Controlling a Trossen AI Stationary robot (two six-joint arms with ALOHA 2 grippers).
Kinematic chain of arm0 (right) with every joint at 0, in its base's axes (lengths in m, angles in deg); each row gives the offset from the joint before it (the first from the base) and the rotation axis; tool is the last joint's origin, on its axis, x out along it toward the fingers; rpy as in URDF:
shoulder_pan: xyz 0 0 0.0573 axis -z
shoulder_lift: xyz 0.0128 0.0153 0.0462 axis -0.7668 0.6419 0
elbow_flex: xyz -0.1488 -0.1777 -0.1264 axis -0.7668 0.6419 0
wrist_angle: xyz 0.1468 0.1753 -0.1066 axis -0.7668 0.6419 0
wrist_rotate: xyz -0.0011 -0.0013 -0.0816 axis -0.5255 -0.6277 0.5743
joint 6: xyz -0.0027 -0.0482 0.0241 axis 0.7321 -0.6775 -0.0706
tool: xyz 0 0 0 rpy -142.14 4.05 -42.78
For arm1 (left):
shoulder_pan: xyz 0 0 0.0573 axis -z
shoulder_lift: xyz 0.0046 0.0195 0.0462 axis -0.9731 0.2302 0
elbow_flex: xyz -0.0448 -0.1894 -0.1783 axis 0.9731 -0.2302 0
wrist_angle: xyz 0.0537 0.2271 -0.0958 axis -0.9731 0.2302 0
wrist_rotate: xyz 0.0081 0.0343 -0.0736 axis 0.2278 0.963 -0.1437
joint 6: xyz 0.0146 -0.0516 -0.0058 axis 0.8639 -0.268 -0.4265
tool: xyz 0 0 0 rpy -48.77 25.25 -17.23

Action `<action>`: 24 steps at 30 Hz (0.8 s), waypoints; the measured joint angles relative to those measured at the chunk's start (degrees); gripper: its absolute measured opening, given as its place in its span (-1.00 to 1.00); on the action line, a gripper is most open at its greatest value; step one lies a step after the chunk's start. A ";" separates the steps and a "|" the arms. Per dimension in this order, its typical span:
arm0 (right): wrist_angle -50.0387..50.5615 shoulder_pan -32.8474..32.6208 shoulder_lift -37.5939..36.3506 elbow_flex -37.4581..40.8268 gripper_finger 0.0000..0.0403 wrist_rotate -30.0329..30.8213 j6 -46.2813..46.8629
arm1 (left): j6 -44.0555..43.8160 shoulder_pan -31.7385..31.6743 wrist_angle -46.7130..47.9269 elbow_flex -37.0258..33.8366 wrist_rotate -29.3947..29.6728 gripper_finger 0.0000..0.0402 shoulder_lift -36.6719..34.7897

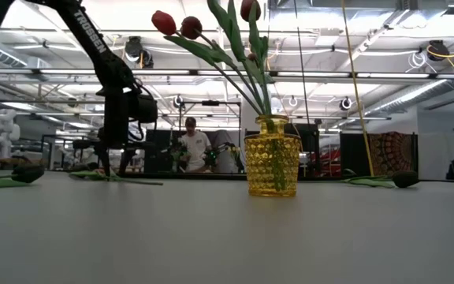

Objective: Sort flowers into vase by color
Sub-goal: Put the pink flower into the yellow vase

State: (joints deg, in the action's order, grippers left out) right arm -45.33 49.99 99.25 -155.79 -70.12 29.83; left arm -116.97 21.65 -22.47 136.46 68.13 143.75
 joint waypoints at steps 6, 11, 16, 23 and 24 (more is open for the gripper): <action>0.02 0.00 0.00 0.00 -0.15 0.00 -0.02 | 1.41 0.00 -0.09 -0.02 0.19 -0.40 0.02; 0.02 0.00 0.00 0.00 -0.15 0.00 -0.02 | 1.88 0.00 -0.16 -0.02 0.22 -0.44 0.02; 0.02 0.00 0.00 0.00 -0.15 0.00 -0.35 | 4.01 0.00 -0.64 -0.02 -0.07 -0.71 0.04; 0.02 0.02 0.00 0.01 -0.15 0.00 -0.46 | 4.05 0.00 -0.65 -0.02 -0.25 -0.94 0.04; 0.02 0.00 0.00 0.02 -0.15 0.00 -0.46 | 4.22 0.00 -0.63 -0.02 -0.40 -0.94 0.04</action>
State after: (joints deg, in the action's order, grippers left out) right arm -45.31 49.99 99.25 -155.77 -70.12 29.38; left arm -112.76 21.65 -23.10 136.43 67.73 143.79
